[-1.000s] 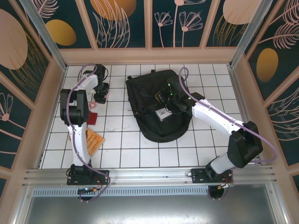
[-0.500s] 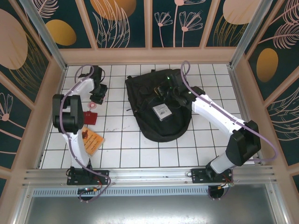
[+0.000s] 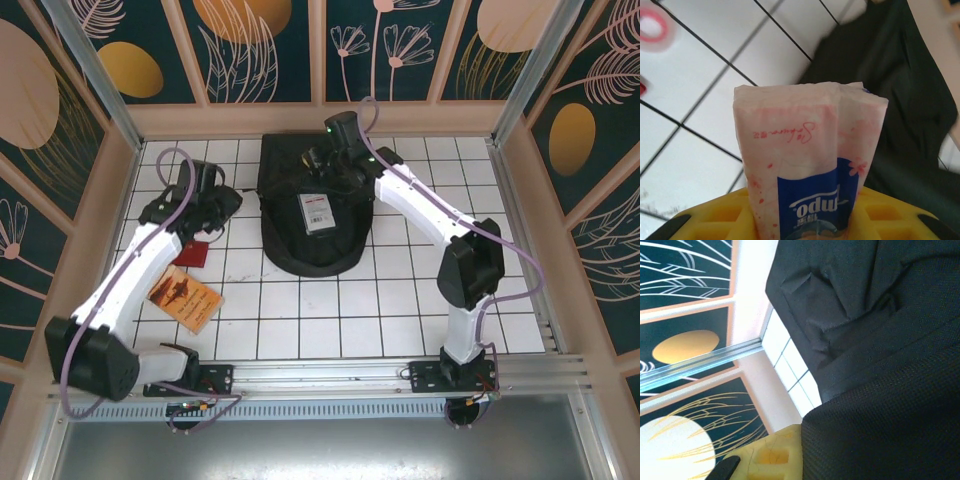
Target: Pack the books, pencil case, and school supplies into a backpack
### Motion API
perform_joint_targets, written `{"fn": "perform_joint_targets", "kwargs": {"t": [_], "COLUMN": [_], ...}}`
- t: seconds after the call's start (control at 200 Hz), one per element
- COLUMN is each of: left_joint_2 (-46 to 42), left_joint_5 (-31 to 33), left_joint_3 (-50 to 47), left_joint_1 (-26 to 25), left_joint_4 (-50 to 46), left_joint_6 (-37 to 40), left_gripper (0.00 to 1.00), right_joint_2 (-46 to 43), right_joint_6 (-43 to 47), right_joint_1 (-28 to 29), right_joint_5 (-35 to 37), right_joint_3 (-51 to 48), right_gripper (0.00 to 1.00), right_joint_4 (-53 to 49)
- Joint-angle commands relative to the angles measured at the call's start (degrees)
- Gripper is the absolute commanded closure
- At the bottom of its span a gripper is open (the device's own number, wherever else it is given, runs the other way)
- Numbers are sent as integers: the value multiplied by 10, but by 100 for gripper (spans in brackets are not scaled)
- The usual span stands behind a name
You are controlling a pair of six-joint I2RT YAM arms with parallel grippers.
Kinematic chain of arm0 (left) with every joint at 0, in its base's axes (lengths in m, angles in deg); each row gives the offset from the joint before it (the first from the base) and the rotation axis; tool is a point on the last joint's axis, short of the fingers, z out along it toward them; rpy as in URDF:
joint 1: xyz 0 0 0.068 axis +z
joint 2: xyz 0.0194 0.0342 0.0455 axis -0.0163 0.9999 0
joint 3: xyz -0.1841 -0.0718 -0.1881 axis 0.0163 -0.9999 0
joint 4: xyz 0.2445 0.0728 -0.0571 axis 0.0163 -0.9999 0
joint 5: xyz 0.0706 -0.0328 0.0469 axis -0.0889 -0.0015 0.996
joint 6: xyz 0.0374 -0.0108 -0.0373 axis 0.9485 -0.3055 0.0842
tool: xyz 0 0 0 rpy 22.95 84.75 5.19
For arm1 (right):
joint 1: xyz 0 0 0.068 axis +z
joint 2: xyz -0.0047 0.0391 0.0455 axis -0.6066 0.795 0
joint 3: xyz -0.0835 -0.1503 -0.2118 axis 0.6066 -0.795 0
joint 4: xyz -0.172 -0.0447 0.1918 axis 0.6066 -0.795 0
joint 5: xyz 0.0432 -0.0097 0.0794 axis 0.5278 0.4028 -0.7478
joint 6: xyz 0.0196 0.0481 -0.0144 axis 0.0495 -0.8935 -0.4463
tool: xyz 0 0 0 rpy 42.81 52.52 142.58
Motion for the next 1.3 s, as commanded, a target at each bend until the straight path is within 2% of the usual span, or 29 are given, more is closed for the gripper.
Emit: {"fn": "perform_joint_targets", "kwargs": {"t": [0.0,0.085,0.15,0.215,0.35,0.5,0.786,1.011,1.096,1.201,1.296], "left_joint_2": [-66,-114,-122,-101,-44,11,124,214,241,280,307], "left_joint_5": [-26,-71,-81,-85,-87,-64,7,66,108,136,133], "left_joint_3": [-60,-148,-193,-200,-181,-175,-222,-172,-154,-125,-100], "left_joint_1": [-27,-45,-59,-72,-116,-148,-165,-179,-179,-178,-177], "left_joint_4": [73,200,292,341,429,495,635,674,691,725,746], "left_joint_6": [6,-43,-69,-78,-80,-115,-183,-191,-189,-167,-147], "left_gripper": [65,65,67,62,62,62,62,61,56,38,19], "right_joint_2": [0,5,8,10,15,20,-24,-53,-68,-86,-92], "right_joint_6": [-11,-22,-30,-32,-38,-56,-97,-136,-156,-172,-178], "right_joint_1": [4,5,9,16,29,35,47,54,61,66,67], "right_joint_5": [-19,-24,-29,-24,-11,-6,87,131,154,173,179], "right_joint_3": [42,51,54,62,73,73,34,-19,-49,-83,-103], "right_gripper": [100,100,100,100,100,100,100,100,100,100,100], "right_joint_4": [19,24,33,33,33,36,53,94,117,150,168]}}
